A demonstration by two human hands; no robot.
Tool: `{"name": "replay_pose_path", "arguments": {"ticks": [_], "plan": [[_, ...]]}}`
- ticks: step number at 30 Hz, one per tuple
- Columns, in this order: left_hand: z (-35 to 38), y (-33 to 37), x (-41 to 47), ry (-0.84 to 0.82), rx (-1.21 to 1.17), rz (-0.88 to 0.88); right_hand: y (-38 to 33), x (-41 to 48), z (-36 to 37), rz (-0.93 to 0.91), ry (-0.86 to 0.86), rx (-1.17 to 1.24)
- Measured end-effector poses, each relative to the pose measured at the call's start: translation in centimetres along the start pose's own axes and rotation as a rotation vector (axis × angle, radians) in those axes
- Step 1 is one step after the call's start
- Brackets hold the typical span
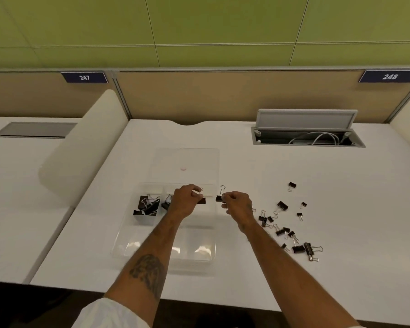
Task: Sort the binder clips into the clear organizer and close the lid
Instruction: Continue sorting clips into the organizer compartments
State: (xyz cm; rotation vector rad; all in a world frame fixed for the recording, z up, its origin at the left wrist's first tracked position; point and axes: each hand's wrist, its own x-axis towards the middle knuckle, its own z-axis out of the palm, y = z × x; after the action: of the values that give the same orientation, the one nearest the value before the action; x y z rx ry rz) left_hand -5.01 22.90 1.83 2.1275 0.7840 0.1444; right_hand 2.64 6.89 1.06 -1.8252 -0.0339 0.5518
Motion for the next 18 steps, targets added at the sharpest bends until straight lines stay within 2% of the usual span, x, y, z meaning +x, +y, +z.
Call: {"name": "replay_pose_path", "arguments": {"ticks": [9, 14, 18], "plan": [[-1.3, -2.6, -0.4, 0.034, 0.119, 0.075, 0.2, -0.7, 2.1, -0.062, -0.001, -0.257], [-2.0, -3.9, -0.8, 0.011, 0.445, 0.192, 0.1, -1.0, 3.5, -0.099, -0.043, -0.329], [-2.7, -4.3, -1.3, -0.056, 0.599, 0.184, 0.1, -1.1, 3.9, -0.144, 0.002, -0.375]]}}
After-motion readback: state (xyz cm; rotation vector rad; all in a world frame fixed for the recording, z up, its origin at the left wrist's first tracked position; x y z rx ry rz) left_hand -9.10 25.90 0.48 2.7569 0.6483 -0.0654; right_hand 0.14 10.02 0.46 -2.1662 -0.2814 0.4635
